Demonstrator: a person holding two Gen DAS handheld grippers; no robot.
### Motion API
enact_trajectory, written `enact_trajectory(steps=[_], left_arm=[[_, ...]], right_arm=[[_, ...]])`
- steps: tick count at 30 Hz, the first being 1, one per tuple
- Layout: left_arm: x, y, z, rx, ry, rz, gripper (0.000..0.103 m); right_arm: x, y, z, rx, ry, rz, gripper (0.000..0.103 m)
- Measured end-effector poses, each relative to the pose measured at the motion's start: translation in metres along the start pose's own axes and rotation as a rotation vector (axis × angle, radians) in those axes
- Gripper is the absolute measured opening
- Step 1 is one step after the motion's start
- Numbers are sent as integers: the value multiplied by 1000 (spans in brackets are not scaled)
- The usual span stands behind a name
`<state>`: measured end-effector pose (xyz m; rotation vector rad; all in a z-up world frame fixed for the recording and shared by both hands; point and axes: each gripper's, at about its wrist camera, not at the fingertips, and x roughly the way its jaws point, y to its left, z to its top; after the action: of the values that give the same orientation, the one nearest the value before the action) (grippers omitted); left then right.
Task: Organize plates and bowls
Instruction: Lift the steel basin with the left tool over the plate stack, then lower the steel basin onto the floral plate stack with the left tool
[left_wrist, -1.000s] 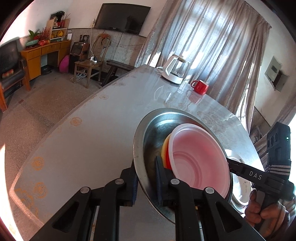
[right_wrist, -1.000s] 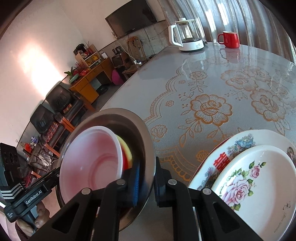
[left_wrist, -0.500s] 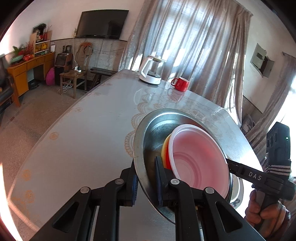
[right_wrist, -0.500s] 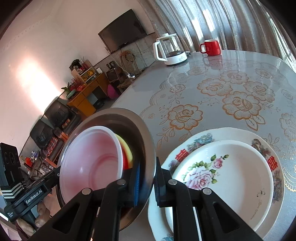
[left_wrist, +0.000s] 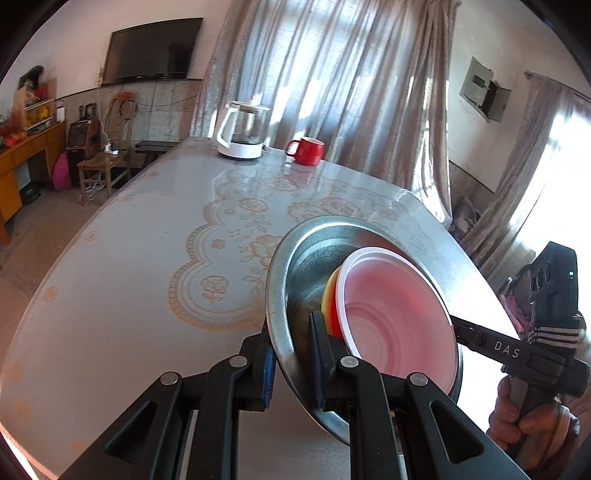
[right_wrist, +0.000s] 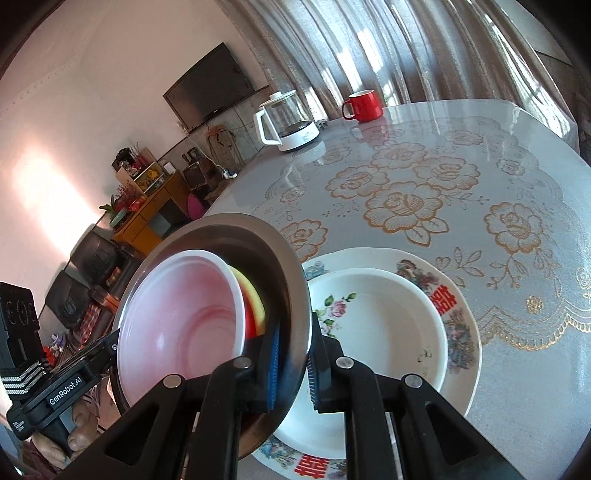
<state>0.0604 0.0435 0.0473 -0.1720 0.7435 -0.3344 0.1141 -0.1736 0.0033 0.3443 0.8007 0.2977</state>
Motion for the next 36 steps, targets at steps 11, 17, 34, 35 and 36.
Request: enact_trajectory(steps=[11, 17, 34, 35, 36], left_arm=[[31, -41, 9, 46, 62, -76, 15], [49, -50, 0, 53, 114, -88, 15], [75, -49, -1, 62, 175, -45, 15], [75, -48, -1, 62, 177, -42, 15], [77, -47, -1, 62, 182, -35, 15]], right_arm=[[-31, -42, -3, 89, -50, -77, 13], [-32, -58, -8, 120, -41, -108, 13], [-31, -68, -10, 137, -41, -109, 13], [-29, -68, -10, 137, -34, -110, 13], [-27, -69, -10, 140, -28, -111, 13]])
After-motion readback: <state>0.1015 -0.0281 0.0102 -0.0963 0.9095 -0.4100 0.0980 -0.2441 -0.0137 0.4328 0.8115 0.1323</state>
